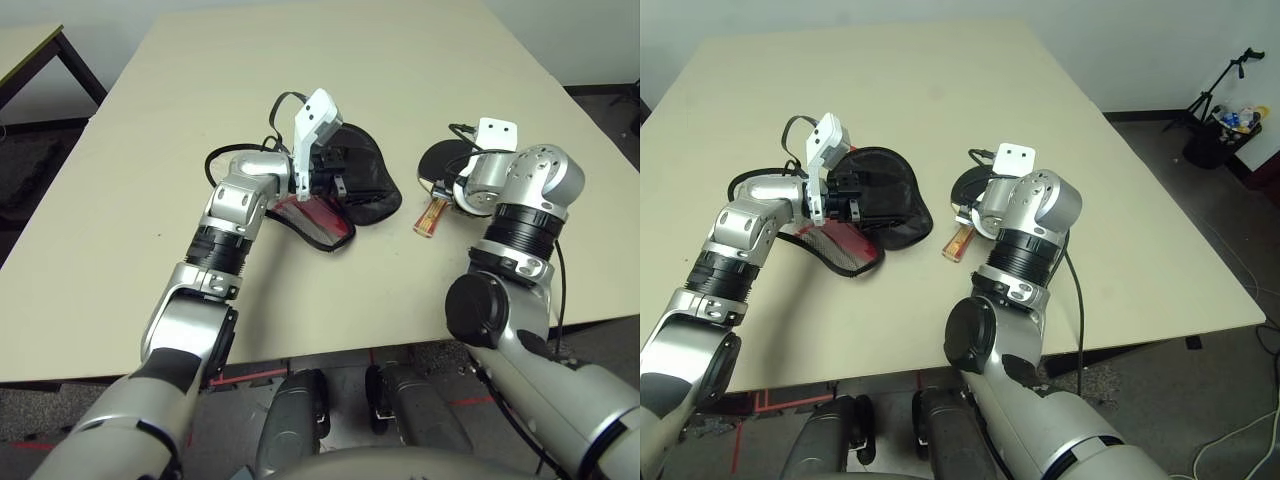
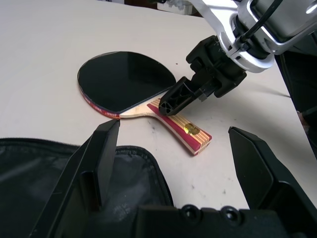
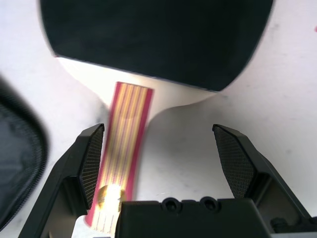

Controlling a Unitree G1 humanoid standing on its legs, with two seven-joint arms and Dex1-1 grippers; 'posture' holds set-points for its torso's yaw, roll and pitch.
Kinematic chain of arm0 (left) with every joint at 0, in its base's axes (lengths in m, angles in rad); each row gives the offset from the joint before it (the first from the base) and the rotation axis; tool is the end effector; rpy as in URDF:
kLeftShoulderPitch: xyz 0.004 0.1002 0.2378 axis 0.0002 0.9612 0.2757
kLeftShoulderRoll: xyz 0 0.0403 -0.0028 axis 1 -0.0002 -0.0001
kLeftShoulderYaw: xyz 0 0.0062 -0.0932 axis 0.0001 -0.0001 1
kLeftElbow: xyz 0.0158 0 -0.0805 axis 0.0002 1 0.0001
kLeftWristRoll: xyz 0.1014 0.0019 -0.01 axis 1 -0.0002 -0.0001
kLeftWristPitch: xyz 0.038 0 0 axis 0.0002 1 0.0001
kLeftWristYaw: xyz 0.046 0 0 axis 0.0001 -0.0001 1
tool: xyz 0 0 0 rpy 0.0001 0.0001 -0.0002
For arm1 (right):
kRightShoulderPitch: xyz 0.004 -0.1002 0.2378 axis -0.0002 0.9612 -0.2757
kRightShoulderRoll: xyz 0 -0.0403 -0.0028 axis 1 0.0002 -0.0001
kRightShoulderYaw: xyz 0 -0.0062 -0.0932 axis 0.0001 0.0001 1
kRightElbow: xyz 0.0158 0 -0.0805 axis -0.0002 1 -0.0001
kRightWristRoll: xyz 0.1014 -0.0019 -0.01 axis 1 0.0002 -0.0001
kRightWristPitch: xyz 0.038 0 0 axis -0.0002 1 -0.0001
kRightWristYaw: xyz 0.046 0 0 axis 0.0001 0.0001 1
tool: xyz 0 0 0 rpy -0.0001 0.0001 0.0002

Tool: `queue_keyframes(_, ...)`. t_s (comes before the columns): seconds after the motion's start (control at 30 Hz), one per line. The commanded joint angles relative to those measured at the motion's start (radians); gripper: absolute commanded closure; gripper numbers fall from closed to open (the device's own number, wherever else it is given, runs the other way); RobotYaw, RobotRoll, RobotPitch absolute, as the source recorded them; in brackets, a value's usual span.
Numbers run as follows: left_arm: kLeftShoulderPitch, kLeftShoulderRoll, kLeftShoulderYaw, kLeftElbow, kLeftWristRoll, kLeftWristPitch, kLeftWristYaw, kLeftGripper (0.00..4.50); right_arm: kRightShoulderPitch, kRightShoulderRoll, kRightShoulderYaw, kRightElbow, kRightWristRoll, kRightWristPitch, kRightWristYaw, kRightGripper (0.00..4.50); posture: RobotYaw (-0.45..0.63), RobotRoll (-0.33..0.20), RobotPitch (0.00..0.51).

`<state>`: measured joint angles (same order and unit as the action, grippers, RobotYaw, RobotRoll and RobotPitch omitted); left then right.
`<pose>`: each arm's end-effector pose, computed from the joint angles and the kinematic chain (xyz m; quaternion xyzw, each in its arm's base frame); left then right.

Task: Store the ping-pong paddle in its case and zip it.

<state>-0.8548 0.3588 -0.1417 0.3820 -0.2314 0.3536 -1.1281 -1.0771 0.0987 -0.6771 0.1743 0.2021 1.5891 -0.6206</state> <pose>0.3292 0.1520 0.1978 0.1158 0.0249 -0.5915 0.7976 0.3065 -0.1362 0.2156 0.1408 0.4227 -0.1128 0.8882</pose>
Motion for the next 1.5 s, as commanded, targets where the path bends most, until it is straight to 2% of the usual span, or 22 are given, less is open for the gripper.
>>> queue_keyframes(0.03,0.021,0.013,-0.014,-0.029,0.004,0.012,-0.001,0.03,0.003,0.092,0.019,0.023,0.031,0.025,-0.008,0.0,-0.14,0.0,0.12)
queue_keyframes(0.27,0.038,0.022,-0.013,-0.053,0.004,0.022,0.007,0.03,-0.011,0.124,-0.003,0.056,0.043,0.025,-0.042,0.0,-0.12,0.0,0.129)
queue_keyframes(0.5,0.058,0.026,-0.008,-0.086,-0.002,0.047,0.022,0.03,-0.009,0.109,0.006,0.121,0.024,0.025,-0.017,0.0,-0.11,0.0,0.143)
queue_keyframes(0.6,0.066,0.028,-0.009,-0.098,-0.004,0.056,0.028,0.0,-0.036,0.117,-0.004,0.144,0.009,0.025,-0.018,0.5,-0.1,0.0,0.148)
queue_keyframes(0.77,0.072,0.03,-0.005,-0.106,-0.004,0.066,0.039,0.0,-0.071,0.114,-0.017,0.18,-0.008,0.025,-0.009,2.09,-0.1,0.0,0.149)
queue_keyframes(0.9,0.075,0.033,-0.003,-0.111,-0.006,0.071,0.045,0.0,-0.091,0.11,-0.032,0.191,-0.026,0.025,-0.003,3.17,-0.1,0.0,0.145)
queue_keyframes(0.97,0.077,0.033,-0.002,-0.113,-0.008,0.073,0.049,0.0,-0.097,0.108,-0.044,0.185,-0.037,0.025,-0.005,3.32,-0.1,0.0,0.144)
queue_keyframes(1.13,0.077,0.027,0.003,-0.108,-0.011,0.071,0.065,0.0,-0.091,0.063,-0.041,0.169,-0.054,0.025,0.007,3.32,-0.11,0.0,0.134)
queue_keyframes(1.27,0.07,0.019,0.025,-0.103,-0.021,0.073,0.098,0.0,-0.065,-0.074,0.165,0.178,-0.009,0.025,0.158,3.32,-0.13,0.0,0.128)
queue_keyframes(1.4,0.04,0.012,0.085,-0.083,-0.035,0.086,0.182,0.0,-0.078,-0.259,0.525,0.201,0.087,-0.021,0.48,3.33,-0.13,0.0,0.12)
queue_keyframes(1.5,0.039,0.03,0.108,-0.094,-0.025,0.086,0.221,0.0,-0.102,-0.396,0.832,0.215,0.111,-0.146,0.78,3.33,-0.13,0.0,0.116)
